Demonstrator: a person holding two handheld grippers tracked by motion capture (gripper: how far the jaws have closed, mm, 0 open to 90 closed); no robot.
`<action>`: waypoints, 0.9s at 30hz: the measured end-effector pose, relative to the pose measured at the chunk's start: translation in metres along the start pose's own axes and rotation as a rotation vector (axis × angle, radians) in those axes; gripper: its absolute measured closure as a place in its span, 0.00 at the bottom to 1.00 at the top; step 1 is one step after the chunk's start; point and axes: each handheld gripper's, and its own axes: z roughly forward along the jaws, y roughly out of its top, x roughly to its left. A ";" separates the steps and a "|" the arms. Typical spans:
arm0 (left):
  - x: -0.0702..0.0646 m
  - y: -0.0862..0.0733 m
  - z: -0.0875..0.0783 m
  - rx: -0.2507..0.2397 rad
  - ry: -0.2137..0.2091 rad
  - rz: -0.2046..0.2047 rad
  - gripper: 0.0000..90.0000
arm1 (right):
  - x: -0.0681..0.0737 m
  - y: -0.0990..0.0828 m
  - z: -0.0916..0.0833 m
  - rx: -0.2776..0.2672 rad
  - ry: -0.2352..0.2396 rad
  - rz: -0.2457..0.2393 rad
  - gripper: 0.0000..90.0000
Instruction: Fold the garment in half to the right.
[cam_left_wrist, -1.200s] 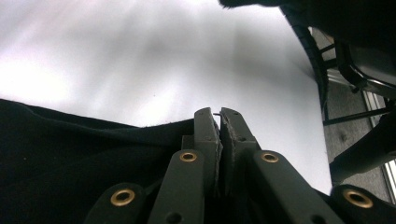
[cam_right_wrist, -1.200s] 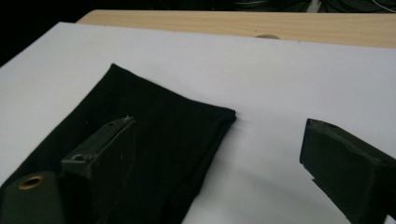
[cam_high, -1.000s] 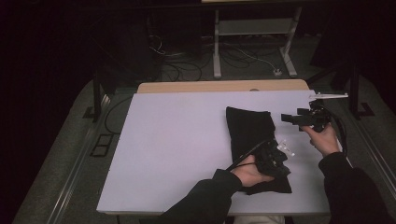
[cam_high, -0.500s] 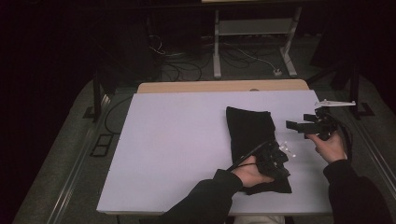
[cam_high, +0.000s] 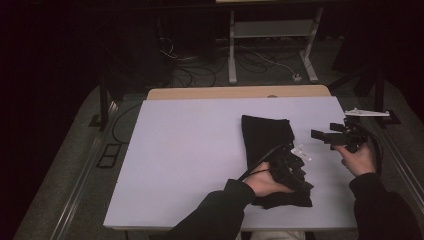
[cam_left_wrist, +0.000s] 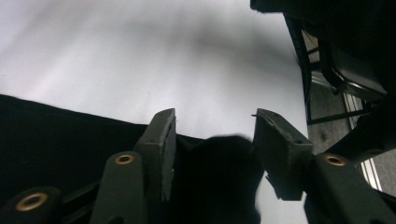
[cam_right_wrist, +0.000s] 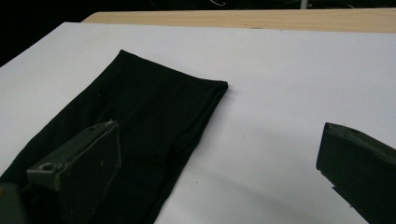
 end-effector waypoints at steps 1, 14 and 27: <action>0.000 0.000 -0.002 -0.013 -0.001 0.000 0.45 | 0.000 0.000 -0.001 -0.002 0.001 0.000 0.00; 0.006 -0.005 -0.030 -0.079 0.016 -0.022 0.07 | 0.001 -0.006 -0.013 -0.025 -0.009 0.002 0.00; 0.015 -0.022 -0.061 -0.118 0.092 -0.034 0.00 | 0.011 -0.017 -0.024 -0.029 -0.007 -0.018 0.00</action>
